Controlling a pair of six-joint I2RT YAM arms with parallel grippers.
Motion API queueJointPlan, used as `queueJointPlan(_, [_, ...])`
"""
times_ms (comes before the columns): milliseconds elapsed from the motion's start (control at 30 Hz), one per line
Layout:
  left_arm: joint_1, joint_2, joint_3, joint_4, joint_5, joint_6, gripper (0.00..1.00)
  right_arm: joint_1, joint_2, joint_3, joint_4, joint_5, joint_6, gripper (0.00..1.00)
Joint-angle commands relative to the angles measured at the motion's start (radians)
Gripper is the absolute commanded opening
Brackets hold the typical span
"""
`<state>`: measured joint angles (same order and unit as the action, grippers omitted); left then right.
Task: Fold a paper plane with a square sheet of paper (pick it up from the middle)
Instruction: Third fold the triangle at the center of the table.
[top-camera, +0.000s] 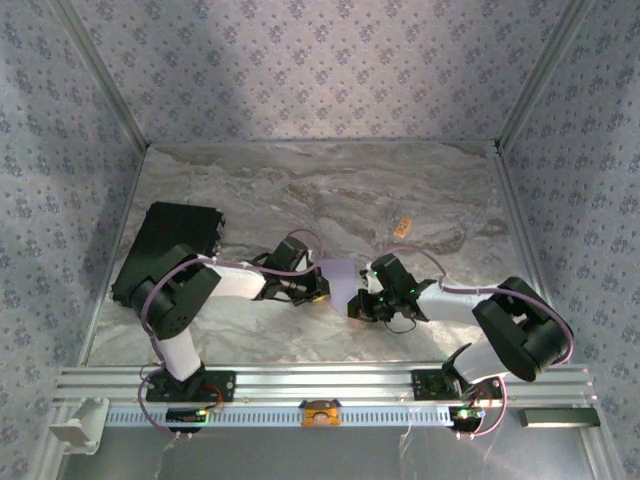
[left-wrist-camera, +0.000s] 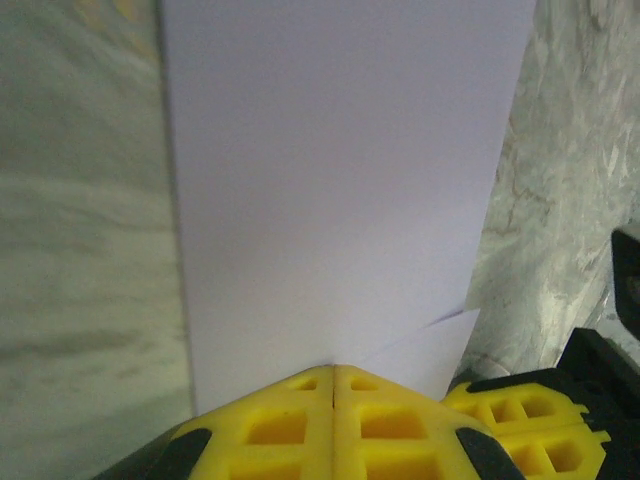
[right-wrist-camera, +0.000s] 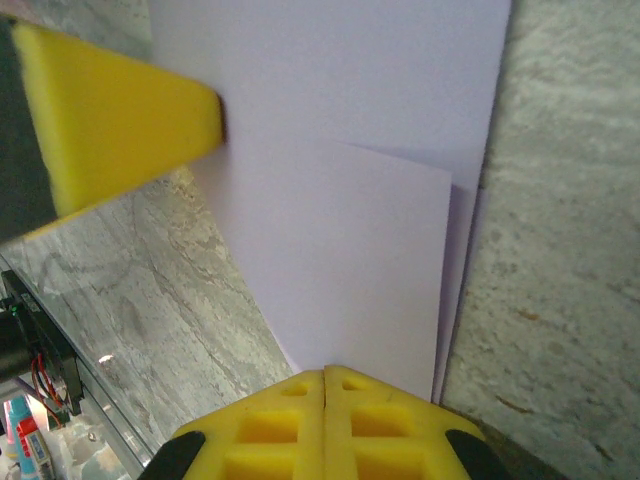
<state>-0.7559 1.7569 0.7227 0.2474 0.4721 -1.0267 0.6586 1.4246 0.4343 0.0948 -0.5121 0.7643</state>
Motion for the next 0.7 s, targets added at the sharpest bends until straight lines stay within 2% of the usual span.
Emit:
queueJointPlan(0, [0.042,0.030,-0.018,-0.017,-0.045,0.064,0.01,-0.009,0.010,-0.044,-0.107,0.060,-0.003,0.00])
queueJointPlan(200, [0.074,0.023,-0.020,-0.038,-0.038,0.079,0.00,-0.014,-0.001,-0.046,-0.111,0.060,-0.005,0.00])
queueJointPlan(467, [0.075,-0.105,0.017,-0.120,-0.065,0.070,0.01,-0.023,-0.014,-0.044,-0.114,0.052,-0.013,0.00])
queueJointPlan(667, [0.027,-0.145,0.053,-0.137,-0.062,0.061,0.03,-0.030,-0.014,-0.034,-0.121,0.048,-0.024,0.00])
